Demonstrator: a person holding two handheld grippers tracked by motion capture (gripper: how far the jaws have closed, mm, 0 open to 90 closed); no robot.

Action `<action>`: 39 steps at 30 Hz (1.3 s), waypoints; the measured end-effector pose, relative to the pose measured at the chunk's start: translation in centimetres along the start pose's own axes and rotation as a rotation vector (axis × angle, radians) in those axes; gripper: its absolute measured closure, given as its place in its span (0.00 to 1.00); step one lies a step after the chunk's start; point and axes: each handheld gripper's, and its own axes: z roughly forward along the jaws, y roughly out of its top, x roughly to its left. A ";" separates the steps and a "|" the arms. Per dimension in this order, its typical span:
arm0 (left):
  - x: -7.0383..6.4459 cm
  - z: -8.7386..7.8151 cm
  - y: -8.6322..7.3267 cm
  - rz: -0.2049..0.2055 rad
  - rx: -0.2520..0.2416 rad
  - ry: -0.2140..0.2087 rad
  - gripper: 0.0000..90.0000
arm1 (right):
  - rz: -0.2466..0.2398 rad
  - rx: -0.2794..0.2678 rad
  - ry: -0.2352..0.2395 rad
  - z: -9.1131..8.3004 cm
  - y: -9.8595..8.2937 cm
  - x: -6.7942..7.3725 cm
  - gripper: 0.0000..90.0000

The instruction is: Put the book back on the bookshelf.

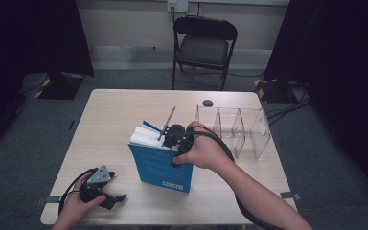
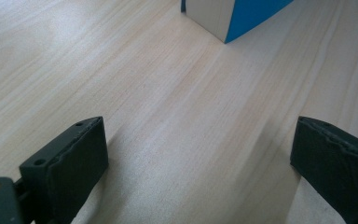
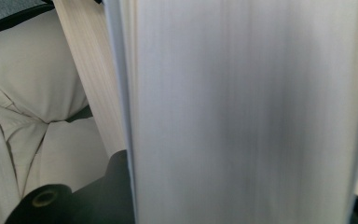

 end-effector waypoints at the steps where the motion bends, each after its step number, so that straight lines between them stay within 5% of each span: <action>1: 0.0 0.0 0.0 -0.008 -0.002 -0.004 0.04 | 0.007 0.002 -0.003 -0.1 -0.1 0.1 0.68; 24: 0.0 0.1 0.0 -0.002 -0.006 -0.006 0.03 | 0.151 0.023 -0.021 -3.3 -5.7 -1.5 0.68; 39: 0.0 0.1 0.0 -0.002 -0.005 -0.006 0.03 | 0.194 0.035 -0.035 -4.4 -7.7 -1.9 0.68</action>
